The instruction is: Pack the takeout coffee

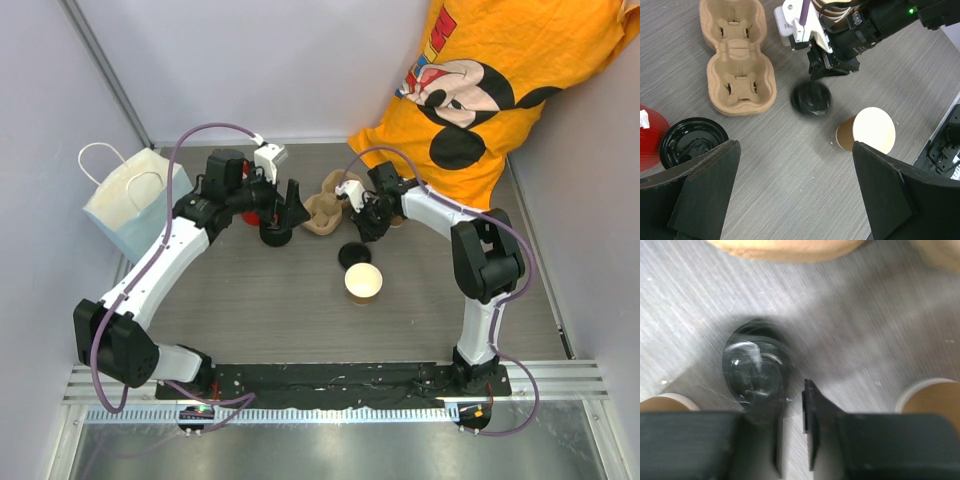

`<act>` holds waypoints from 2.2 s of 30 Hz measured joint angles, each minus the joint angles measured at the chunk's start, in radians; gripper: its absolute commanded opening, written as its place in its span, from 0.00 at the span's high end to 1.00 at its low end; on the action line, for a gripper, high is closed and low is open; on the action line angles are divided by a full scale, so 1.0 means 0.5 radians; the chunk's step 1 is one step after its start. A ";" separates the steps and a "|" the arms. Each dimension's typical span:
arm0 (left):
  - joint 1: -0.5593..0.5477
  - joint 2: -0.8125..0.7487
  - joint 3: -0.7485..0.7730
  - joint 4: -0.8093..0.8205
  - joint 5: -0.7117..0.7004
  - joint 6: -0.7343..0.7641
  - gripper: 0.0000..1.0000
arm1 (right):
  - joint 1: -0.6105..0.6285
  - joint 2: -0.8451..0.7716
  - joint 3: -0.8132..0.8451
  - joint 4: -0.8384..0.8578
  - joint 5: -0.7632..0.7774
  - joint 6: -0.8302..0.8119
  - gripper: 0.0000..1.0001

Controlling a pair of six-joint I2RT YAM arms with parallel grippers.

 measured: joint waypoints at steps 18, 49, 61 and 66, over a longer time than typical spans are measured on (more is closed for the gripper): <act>0.020 -0.004 -0.040 0.024 0.041 0.050 0.00 | 0.002 -0.272 0.282 -0.166 -0.017 -0.047 0.72; 0.266 -0.160 -0.603 -1.244 -0.214 1.579 0.19 | 0.032 -1.244 -0.061 -0.411 -0.129 -0.155 0.39; 0.265 -0.124 -0.930 -0.977 -0.323 1.549 0.36 | 0.032 -1.337 -0.095 -0.415 -0.130 -0.160 0.39; 0.255 -0.118 -0.994 -0.874 -0.355 1.514 0.44 | 0.032 -1.337 -0.095 -0.414 -0.133 -0.160 0.39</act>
